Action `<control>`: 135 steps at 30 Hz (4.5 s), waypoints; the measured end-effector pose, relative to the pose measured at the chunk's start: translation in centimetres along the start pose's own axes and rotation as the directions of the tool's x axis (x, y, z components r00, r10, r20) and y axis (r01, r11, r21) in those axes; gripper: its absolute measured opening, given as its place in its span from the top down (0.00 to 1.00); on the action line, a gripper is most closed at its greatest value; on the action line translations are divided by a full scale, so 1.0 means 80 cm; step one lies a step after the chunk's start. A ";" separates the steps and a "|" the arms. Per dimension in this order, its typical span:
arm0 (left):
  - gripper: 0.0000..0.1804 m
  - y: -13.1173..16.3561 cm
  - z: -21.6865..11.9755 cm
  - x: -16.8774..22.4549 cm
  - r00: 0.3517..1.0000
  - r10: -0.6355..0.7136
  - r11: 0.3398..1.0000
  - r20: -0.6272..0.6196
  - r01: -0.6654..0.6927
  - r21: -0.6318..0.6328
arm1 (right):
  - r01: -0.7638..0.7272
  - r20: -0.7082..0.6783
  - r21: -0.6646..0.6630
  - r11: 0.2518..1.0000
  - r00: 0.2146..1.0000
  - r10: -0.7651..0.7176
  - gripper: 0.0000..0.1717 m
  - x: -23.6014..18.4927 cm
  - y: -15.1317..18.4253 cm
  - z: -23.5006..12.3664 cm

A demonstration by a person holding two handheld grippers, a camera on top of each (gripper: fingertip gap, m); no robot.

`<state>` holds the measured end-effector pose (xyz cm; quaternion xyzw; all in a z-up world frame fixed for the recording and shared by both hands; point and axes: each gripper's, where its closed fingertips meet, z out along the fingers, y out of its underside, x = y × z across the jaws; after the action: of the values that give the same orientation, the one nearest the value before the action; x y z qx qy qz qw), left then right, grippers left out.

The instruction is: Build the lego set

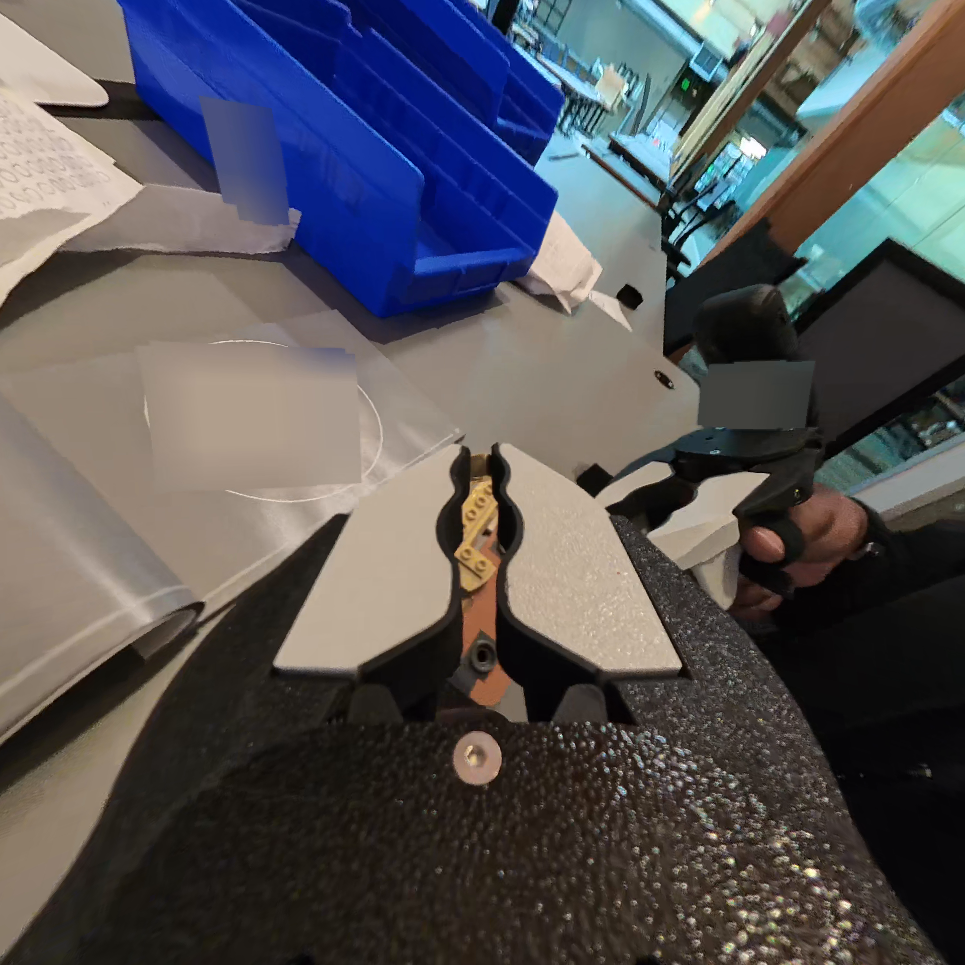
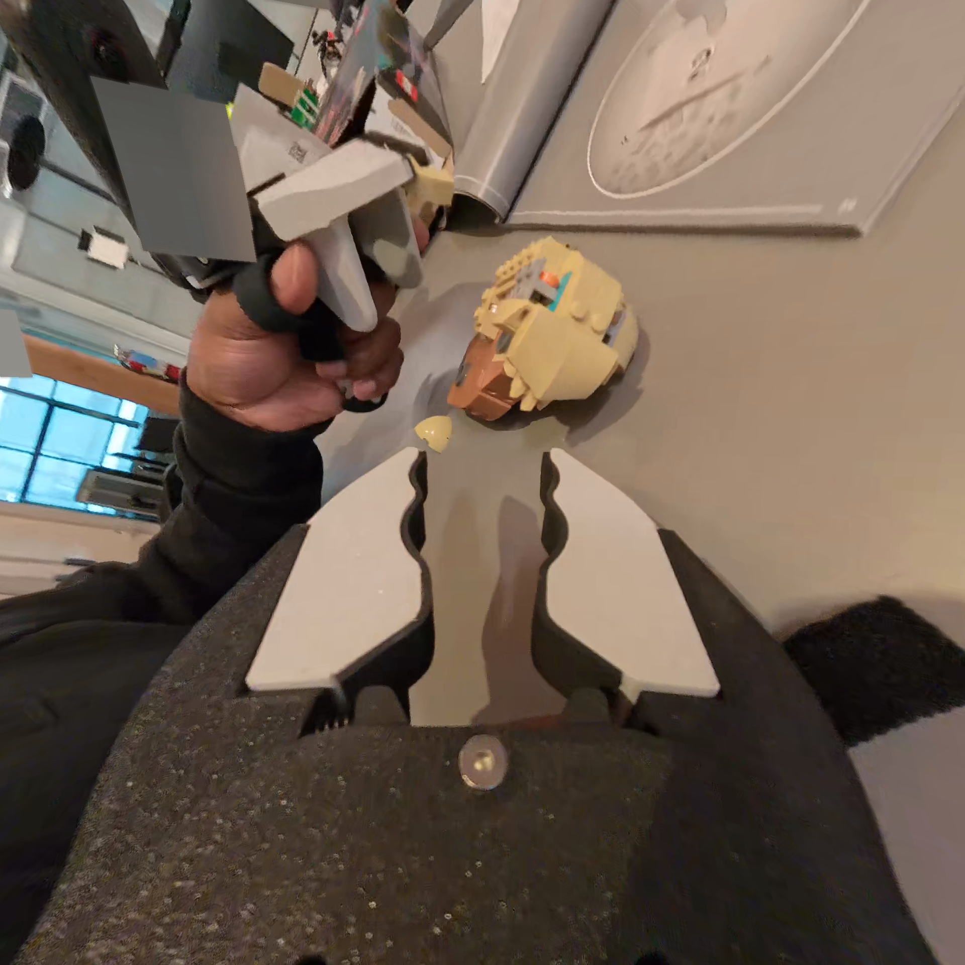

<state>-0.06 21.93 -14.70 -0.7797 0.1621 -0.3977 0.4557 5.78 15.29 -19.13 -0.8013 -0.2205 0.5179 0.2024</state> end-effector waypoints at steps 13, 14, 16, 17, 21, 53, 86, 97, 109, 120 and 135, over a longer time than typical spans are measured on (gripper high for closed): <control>0.96 0.026 0.039 -0.017 0.992 -0.107 0.986 -0.063 0.098 -0.132 | -0.027 -0.135 0.140 0.990 0.990 0.046 0.76 0.020 -0.036 0.020; 0.96 0.029 0.040 -0.016 0.991 -0.118 0.985 -0.060 0.109 -0.136 | -0.025 -0.140 0.137 0.990 0.989 0.045 0.75 0.020 -0.038 0.021; 0.96 0.032 0.040 -0.017 0.991 -0.122 0.984 -0.052 0.113 -0.138 | -0.024 -0.141 0.133 0.991 0.989 0.043 0.75 0.020 -0.041 0.024; 0.96 0.032 0.039 -0.015 0.991 -0.122 0.984 -0.054 0.114 -0.134 | -0.028 -0.139 0.133 0.991 0.989 0.047 0.76 0.021 -0.042 0.025; 0.97 0.032 0.036 -0.011 0.986 -0.154 0.983 -0.068 0.145 -0.115 | -0.085 -0.076 0.118 0.989 0.993 0.094 0.82 0.019 -0.043 0.031; 0.97 0.015 0.022 0.007 0.960 -0.238 0.969 -0.148 0.245 0.033 | -0.158 0.134 -0.151 0.976 0.975 0.179 0.86 -0.021 -0.005 0.063; 0.97 -0.053 -0.041 0.082 0.696 -0.318 0.430 -0.644 0.711 0.556 | 0.672 -0.437 0.534 0.514 0.739 -0.512 0.90 -0.064 -0.111 -0.013; 0.97 -0.048 -0.038 0.085 0.602 -0.298 0.309 -0.740 0.795 0.522 | 0.692 -0.482 0.547 0.471 0.720 -0.499 0.90 -0.067 -0.113 -0.022; 0.97 -0.049 -0.038 0.088 0.570 -0.261 0.276 -0.779 0.818 0.505 | 0.705 -0.492 0.539 0.462 0.708 -0.507 0.90 -0.068 -0.111 -0.020; 0.97 -0.043 -0.033 0.092 0.632 -0.303 0.354 -0.713 0.769 0.531 | 0.736 -0.539 0.517 0.437 0.676 -0.502 0.90 -0.065 -0.113 -0.024; 0.97 -0.044 -0.033 0.100 0.547 -0.337 0.330 -0.766 0.831 0.448 | 0.790 -0.594 0.503 0.350 0.610 -0.524 0.90 -0.072 -0.114 -0.032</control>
<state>2.60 17.32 -7.24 -0.3467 -0.2174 -0.7700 0.4896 4.70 19.29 -8.81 -0.5609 -0.2647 0.2874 0.7299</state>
